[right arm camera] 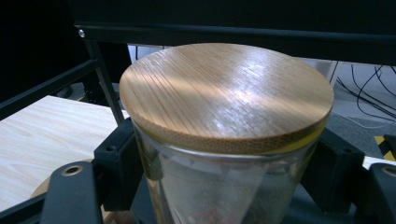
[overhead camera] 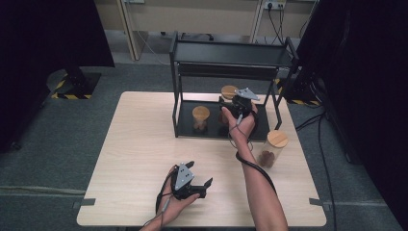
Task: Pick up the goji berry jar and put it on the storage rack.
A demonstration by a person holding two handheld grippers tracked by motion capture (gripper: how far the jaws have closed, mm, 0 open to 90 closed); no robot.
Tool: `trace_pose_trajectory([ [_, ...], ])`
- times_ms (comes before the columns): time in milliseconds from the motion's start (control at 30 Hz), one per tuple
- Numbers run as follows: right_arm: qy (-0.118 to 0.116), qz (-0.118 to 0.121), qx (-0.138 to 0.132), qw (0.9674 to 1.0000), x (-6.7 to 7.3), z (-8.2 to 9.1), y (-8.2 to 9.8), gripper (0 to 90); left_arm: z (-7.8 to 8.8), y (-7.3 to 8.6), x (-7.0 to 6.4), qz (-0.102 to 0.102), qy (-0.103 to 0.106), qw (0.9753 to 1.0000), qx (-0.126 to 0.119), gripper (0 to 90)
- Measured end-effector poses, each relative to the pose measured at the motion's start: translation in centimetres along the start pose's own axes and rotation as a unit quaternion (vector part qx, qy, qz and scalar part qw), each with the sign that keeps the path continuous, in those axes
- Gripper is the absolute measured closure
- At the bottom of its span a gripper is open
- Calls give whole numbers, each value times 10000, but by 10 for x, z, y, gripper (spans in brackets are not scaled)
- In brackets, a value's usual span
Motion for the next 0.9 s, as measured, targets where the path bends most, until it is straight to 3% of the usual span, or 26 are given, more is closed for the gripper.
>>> trace_pose_trajectory([
  [900, 103, -45, 246, 9996, -1, -22, 12, 253, 0, 0, 0, -20, 6, 10000, 6, 86],
])
Point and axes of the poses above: each handheld gripper's, and its own axes: z roughly backward along the jaws, y roughly out of its underside, x roughly to its left, the point moved 6 cm from there along -z, roughly forward along the jaws, and after that the axes turned 10 degrees about y, right-handed, at the moved point
